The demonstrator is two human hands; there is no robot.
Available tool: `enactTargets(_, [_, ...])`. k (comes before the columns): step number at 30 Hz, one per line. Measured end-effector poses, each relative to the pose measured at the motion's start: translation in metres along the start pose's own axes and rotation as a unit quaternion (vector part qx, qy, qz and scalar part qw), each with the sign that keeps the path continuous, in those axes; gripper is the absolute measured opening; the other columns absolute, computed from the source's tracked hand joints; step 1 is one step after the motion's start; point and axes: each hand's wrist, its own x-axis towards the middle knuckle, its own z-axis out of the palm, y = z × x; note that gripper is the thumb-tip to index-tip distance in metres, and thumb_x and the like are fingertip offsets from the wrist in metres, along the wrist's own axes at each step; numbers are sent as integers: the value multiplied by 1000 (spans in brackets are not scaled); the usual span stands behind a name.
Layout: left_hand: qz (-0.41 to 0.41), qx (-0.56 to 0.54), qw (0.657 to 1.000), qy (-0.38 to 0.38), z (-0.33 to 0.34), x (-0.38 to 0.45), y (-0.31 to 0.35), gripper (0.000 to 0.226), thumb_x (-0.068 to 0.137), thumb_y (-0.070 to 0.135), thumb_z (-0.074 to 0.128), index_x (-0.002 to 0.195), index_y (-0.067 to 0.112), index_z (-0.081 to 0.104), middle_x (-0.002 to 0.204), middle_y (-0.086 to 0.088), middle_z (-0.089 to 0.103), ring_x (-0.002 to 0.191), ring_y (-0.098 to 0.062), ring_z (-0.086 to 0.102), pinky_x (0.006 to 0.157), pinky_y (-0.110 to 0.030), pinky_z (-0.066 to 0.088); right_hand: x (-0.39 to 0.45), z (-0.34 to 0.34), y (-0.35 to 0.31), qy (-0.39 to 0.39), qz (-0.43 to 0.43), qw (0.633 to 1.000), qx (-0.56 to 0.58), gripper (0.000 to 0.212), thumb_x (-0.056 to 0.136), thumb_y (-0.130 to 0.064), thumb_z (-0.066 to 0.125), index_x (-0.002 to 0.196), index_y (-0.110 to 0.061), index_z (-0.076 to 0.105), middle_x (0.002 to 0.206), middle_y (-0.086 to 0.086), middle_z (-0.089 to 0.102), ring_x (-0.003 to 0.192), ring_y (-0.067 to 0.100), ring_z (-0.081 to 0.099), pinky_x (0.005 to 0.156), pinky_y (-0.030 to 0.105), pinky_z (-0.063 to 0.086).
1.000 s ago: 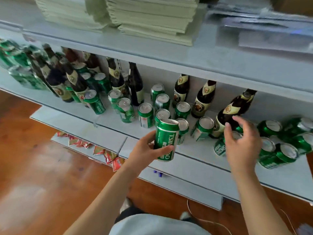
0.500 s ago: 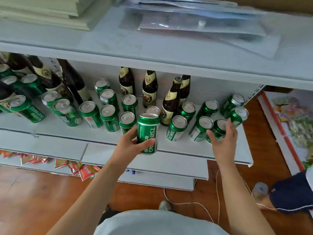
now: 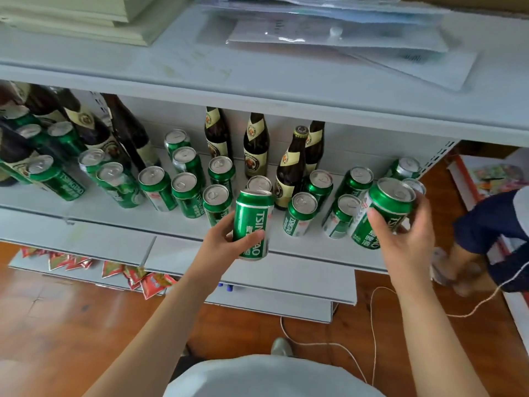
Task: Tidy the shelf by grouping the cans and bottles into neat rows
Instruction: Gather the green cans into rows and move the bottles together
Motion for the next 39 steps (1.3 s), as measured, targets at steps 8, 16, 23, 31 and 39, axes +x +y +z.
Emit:
enactTargets(8, [40, -43, 997, 55, -112, -32, 12, 53, 74, 29, 75, 124, 20, 62, 113, 2, 73, 104, -17, 70, 88, -31, 57, -44, 177, -90, -237, 37, 960, 142, 44, 86, -35, 71, 127, -24, 56, 118, -11, 68, 111, 6, 62, 88, 19, 49])
enactTargets(16, [53, -54, 978, 196, -348, -109, 23, 70, 71, 43, 84, 132, 25, 56, 120, 4, 70, 106, -18, 70, 88, -36, 57, -128, 405, -185, -392, 35, 905, 163, 43, 82, -42, 74, 120, -34, 58, 118, -10, 68, 111, 11, 64, 94, 39, 52])
enactTargets(23, [63, -60, 939, 333, -528, -167, 35, 78, 68, 40, 83, 137, 19, 53, 124, 1, 69, 110, -20, 68, 93, -38, 55, -194, 589, -280, -476, -26, 864, 162, 52, 80, -39, 71, 127, -25, 56, 118, -15, 67, 107, 1, 62, 80, 8, 47])
enactTargets(31, [66, -61, 885, 456, -736, -133, 37, 49, 78, 10, 80, 121, 24, 61, 107, 10, 73, 92, -1, 70, 72, -14, 52, -236, 813, -323, -469, -29, 867, 168, 45, 77, -35, 80, 113, -30, 55, 111, -10, 68, 98, 3, 65, 77, 14, 49])
enactTargets(39, [1, 30, 899, 437, -942, -89, 72, 62, 73, 16, 86, 124, 26, 51, 112, 11, 67, 95, -1, 66, 64, -10, 51, -244, 1027, -366, -445, -69, 892, 53, 57, 75, -32, 82, 119, -16, 50, 113, -2, 63, 98, 11, 62, 70, 1, 42])
